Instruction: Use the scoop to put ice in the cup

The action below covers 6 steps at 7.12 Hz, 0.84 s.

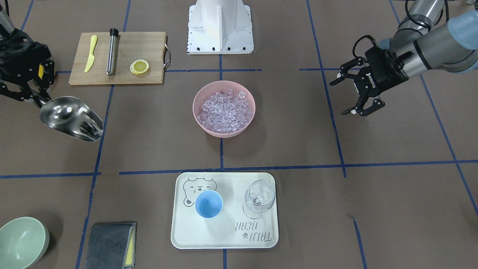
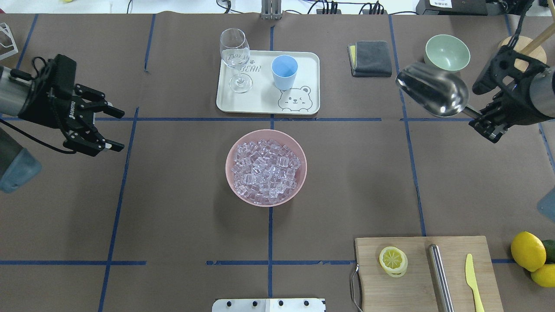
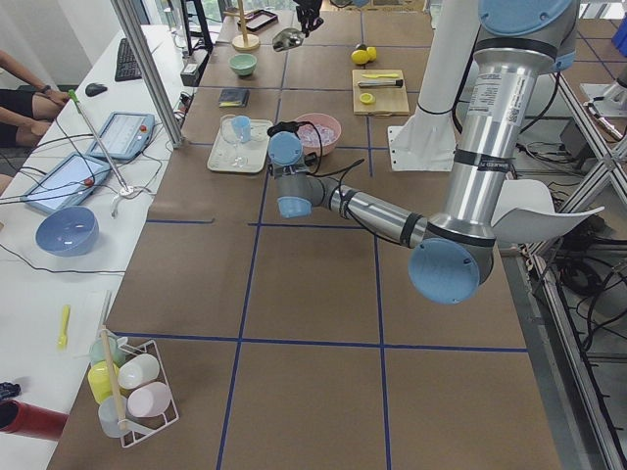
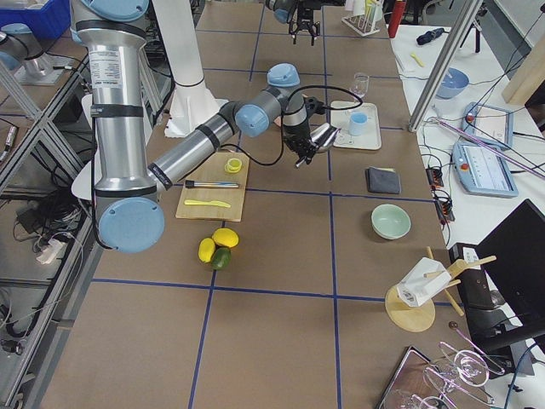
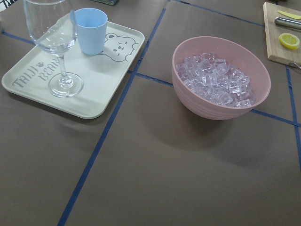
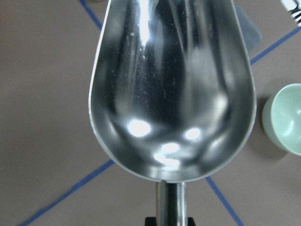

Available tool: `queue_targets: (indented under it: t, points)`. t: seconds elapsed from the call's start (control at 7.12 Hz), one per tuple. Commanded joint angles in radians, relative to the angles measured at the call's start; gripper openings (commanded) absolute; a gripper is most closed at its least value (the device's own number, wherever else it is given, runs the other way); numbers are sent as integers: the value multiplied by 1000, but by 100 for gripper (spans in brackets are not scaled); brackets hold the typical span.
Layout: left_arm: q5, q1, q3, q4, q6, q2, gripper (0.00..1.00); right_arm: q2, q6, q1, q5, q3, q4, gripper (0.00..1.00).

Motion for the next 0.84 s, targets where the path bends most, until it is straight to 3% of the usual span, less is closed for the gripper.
queue_targets:
  t: [0.0, 0.14, 0.42, 0.7]
  points:
    - [118, 103, 12, 0, 0, -65, 98, 317, -134, -82, -50, 43, -654, 0]
    - [149, 152, 38, 0, 3, -97, 99, 387, -139, -138, -124, 44, -733, 0]
    - [331, 270, 49, -6, 2, -137, 100, 394, -152, -165, -137, 47, -736, 0]
    - [343, 332, 55, -1, 2, -155, 100, 421, -220, -189, -169, 40, -740, 0]
